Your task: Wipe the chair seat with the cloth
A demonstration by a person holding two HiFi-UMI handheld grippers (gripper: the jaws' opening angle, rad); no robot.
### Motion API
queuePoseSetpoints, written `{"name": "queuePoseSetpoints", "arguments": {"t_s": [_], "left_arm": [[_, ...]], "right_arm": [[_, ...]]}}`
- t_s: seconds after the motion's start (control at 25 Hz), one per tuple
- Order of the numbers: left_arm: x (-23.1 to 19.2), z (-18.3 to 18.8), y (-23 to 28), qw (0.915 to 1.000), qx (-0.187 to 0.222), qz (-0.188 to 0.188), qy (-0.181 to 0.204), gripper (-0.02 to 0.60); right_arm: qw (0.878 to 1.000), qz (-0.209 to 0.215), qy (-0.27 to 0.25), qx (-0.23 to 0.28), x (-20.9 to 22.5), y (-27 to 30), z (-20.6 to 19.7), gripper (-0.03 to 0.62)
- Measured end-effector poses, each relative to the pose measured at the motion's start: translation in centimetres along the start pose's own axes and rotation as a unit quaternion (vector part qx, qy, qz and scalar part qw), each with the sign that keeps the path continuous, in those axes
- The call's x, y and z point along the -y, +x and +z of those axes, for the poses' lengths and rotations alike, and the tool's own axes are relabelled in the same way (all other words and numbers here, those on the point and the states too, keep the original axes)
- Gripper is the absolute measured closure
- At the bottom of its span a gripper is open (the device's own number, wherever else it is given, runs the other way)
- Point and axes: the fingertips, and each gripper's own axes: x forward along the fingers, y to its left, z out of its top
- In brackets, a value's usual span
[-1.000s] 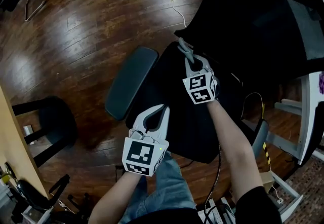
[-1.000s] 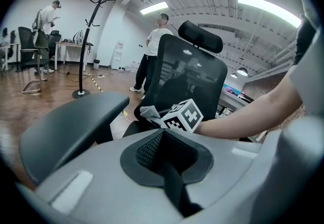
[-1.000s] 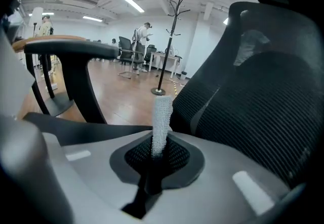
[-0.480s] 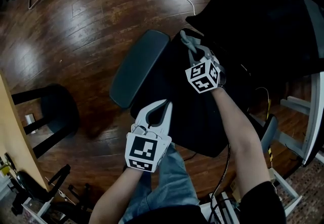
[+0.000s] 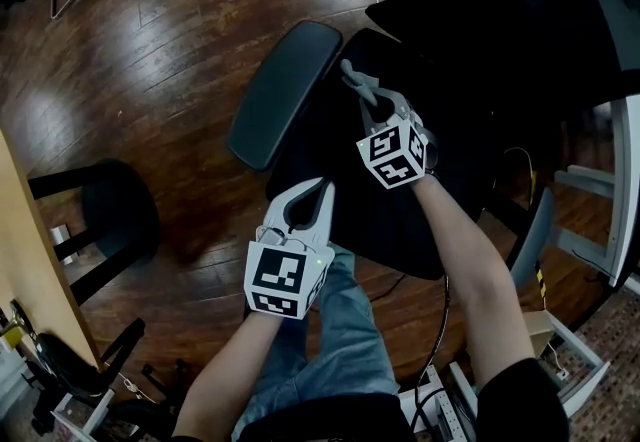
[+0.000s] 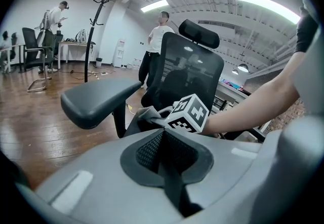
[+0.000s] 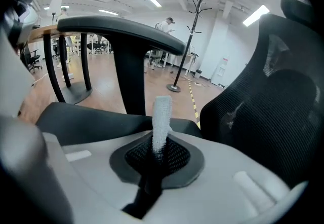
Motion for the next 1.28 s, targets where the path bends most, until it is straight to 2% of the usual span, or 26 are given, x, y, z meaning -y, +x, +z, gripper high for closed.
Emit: {"name": "queuePoseSetpoints", "arguments": {"t_s": [0.56, 0.96, 1.28], "left_arm": [[-3.2, -4.7, -7.3, 0.9999, 0.010, 0.009, 0.005, 0.577], [-4.8, -7.3, -11.1, 0.9997, 0.015, 0.015, 0.011, 0.577], [-4.5, -7.8, -11.9, 0.9997, 0.014, 0.013, 0.013, 0.577]], "right_arm": [[0.999, 0.032, 0.014, 0.034, -14.7, -6.4, 1.6, 0.585], [0.997, 0.057, 0.047, 0.038, -24.0, -9.2, 1.8, 0.585], [0.994, 0.073, 0.065, 0.043, -27.9, -10.2, 1.5, 0.585]]}}
